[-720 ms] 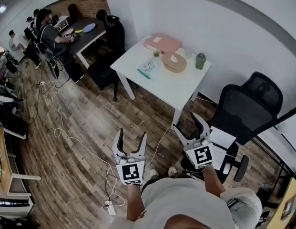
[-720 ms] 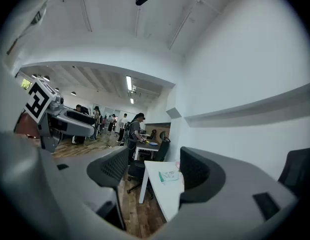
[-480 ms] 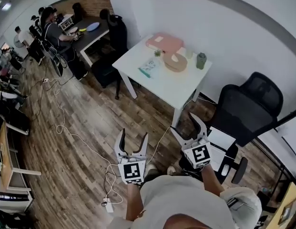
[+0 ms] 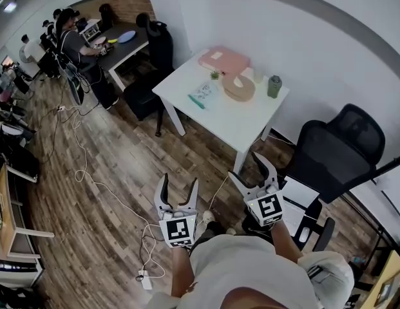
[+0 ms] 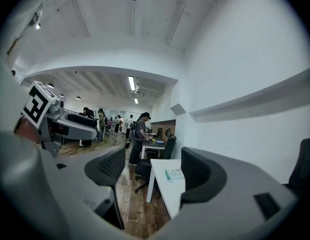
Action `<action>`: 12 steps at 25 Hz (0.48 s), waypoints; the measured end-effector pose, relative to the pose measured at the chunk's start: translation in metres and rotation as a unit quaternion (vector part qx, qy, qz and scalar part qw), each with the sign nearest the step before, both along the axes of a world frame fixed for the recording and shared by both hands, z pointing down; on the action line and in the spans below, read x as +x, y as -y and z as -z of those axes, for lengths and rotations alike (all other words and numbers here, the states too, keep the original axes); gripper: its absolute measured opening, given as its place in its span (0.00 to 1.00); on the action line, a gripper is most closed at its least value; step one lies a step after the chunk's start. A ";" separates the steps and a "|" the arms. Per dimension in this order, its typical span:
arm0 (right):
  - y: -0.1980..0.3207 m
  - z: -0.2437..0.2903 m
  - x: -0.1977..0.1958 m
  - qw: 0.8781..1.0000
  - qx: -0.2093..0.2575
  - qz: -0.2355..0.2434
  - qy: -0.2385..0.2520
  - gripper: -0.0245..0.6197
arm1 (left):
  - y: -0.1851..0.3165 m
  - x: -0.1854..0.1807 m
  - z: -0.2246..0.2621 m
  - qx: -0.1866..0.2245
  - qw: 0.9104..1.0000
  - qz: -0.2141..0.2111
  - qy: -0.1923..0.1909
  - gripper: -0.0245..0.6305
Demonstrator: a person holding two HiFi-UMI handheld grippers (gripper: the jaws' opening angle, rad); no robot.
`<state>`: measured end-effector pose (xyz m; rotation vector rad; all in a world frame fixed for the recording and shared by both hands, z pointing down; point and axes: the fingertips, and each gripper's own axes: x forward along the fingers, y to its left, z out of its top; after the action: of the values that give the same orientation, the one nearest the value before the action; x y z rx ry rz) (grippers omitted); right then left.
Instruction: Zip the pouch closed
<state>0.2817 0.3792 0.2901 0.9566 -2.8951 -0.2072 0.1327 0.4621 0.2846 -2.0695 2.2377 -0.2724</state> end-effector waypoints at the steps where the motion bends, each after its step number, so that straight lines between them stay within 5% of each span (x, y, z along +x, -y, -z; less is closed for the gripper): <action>1: 0.004 -0.001 -0.004 1.000 0.000 -0.001 -0.002 0.58 | 0.004 -0.004 -0.001 0.000 1.000 -0.001 -0.001 0.57; 12: 0.057 -0.004 -0.061 0.999 0.000 -0.030 -0.016 0.58 | 0.068 -0.066 -0.004 0.001 1.000 -0.030 -0.005 0.56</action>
<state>0.2206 0.3221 0.2939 1.0292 -2.8332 -0.2168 0.0665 0.3938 0.2886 -2.1360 2.1762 -0.2568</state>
